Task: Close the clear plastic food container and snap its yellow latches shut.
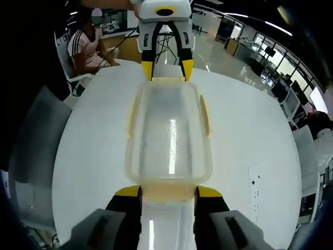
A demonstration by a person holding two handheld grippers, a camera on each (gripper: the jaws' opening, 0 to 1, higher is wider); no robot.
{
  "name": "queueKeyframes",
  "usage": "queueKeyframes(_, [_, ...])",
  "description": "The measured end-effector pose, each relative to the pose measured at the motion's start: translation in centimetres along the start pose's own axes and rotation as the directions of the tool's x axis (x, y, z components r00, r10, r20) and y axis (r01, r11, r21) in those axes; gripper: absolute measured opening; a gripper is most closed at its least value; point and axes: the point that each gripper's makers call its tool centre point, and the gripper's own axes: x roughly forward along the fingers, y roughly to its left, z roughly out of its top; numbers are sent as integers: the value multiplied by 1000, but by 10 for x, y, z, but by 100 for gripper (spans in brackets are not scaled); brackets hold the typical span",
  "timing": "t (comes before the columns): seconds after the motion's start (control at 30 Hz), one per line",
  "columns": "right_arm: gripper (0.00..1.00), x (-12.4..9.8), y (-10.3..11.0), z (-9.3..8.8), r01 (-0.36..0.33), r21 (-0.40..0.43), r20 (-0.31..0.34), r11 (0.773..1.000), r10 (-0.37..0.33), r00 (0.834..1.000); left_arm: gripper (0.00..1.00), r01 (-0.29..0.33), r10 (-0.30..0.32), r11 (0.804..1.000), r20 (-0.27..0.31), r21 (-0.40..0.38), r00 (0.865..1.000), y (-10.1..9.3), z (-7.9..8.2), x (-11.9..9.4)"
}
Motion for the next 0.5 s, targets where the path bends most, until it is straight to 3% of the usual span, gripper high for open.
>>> queueKeyframes(0.5, [36, -25, 5, -37, 4, 8, -21, 1000, -4, 1000, 36, -9, 9, 1000, 21, 12, 1000, -6, 39, 20])
